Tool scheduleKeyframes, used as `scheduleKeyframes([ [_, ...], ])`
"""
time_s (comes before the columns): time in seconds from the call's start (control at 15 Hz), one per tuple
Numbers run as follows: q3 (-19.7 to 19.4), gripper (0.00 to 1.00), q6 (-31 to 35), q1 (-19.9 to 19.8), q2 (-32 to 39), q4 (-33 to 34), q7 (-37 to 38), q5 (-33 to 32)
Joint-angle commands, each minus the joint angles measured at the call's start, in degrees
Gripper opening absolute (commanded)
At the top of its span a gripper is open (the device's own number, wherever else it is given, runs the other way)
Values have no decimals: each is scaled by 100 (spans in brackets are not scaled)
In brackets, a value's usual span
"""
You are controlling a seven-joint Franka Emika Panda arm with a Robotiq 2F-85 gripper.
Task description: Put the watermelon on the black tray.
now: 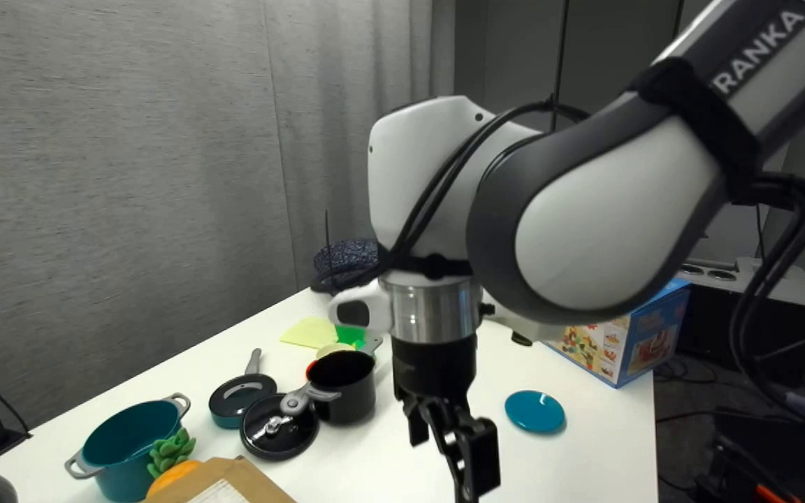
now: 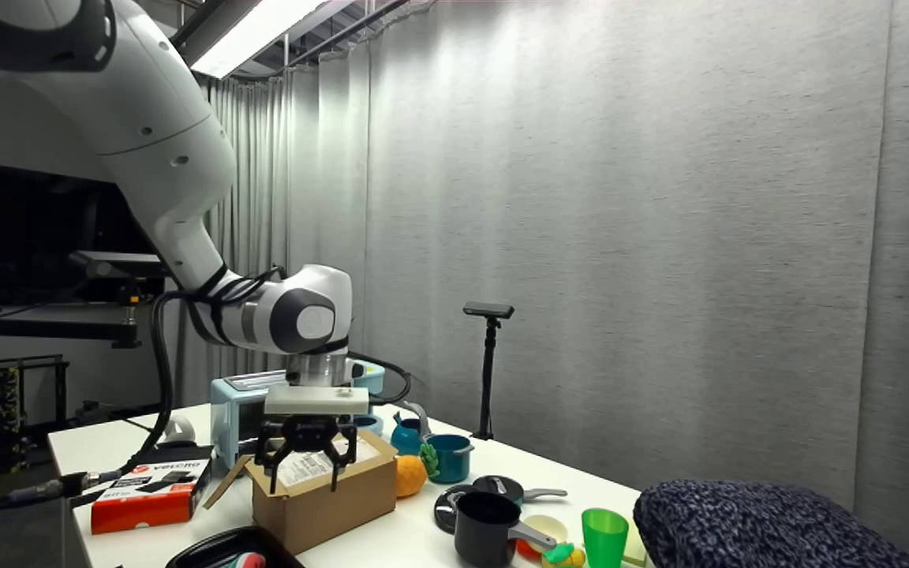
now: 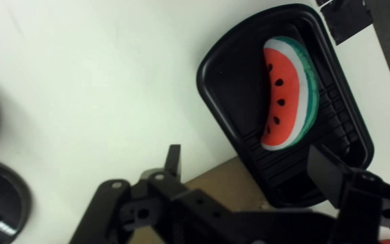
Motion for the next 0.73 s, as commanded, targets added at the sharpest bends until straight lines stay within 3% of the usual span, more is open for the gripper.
scheduleKeyframes([
  [0.0, -315, 100, -159, -225, -578, 57, 402, 189],
  [0.47, -1068, 100, -393, -496, -1211, 342, 2018, -414],
  [0.53, -1017, 100, -288, -428, -1044, 338, 1528, -179],
  [0.67, -1101, 100, -291, -467, -1132, 349, 1794, -277],
])
